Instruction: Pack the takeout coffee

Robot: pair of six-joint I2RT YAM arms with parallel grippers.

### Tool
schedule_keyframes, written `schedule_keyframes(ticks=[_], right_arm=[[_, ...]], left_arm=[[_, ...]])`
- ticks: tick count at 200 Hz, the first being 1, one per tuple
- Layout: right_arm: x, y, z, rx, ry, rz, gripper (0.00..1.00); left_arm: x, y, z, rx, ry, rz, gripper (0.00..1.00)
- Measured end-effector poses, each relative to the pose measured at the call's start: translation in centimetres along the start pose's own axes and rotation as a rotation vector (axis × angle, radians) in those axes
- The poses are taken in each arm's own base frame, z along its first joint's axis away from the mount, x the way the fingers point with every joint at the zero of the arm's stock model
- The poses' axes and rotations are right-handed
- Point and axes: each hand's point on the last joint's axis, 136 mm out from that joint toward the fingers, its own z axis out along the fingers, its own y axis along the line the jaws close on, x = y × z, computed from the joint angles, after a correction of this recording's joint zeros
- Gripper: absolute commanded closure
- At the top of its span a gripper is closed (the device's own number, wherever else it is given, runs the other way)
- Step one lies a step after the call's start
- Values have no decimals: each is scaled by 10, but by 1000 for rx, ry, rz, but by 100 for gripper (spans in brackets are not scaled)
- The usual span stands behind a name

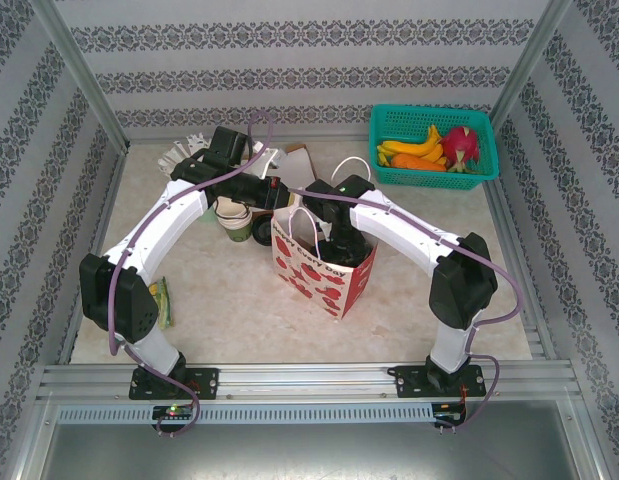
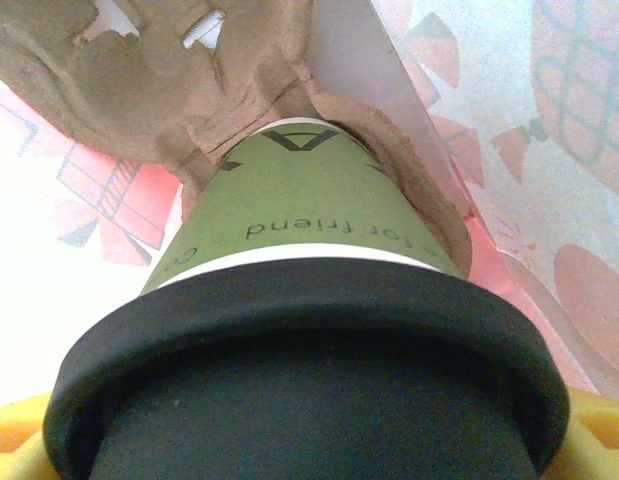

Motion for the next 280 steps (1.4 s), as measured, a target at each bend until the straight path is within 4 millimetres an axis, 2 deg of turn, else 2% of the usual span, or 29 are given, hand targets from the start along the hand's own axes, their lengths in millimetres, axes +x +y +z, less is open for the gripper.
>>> schedule_keyframes(ticks=[98, 166, 206, 280], right_arm=[[1, 0, -6, 5, -2, 15, 41], [-4, 4, -35, -4, -49, 27, 41], [6, -1, -32, 27, 3, 32, 41], [8, -5, -12, 55, 73, 22, 41]], left_arm=[[0, -2, 0, 13, 2, 4, 100], [2, -7, 1, 33, 8, 41, 100], [2, -8, 2, 34, 8, 53, 100], [2, -8, 2, 33, 8, 54, 100]])
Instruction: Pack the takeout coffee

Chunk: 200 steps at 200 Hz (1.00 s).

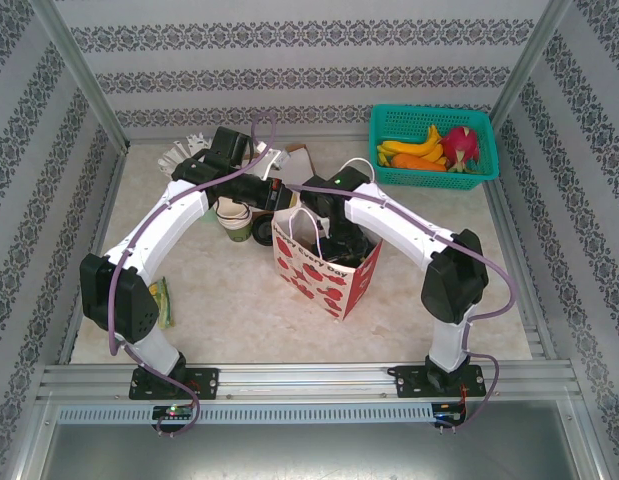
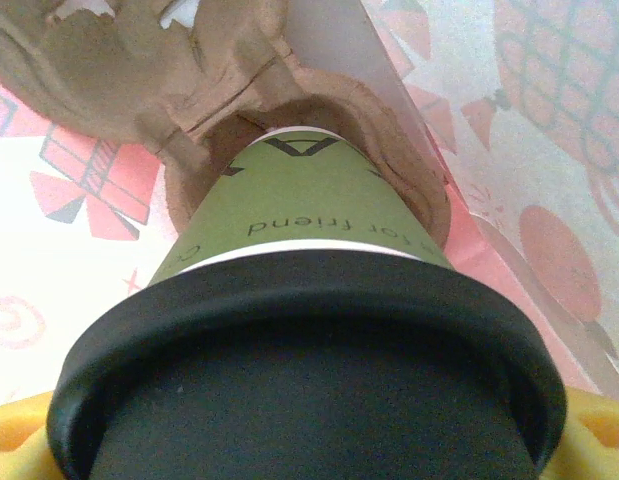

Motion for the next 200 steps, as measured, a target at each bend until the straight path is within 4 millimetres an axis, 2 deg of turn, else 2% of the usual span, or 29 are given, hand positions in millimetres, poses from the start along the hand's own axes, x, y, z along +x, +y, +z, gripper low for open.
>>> schedule_keyframes(ticks=[59, 200], right_arm=[[-1, 0, 10, 1, 6, -11, 41], [-3, 0, 16, -1, 7, -11, 42]], left_arm=[[0, 0, 0, 0, 0, 0, 100], [0, 0, 0, 0, 0, 0, 100]])
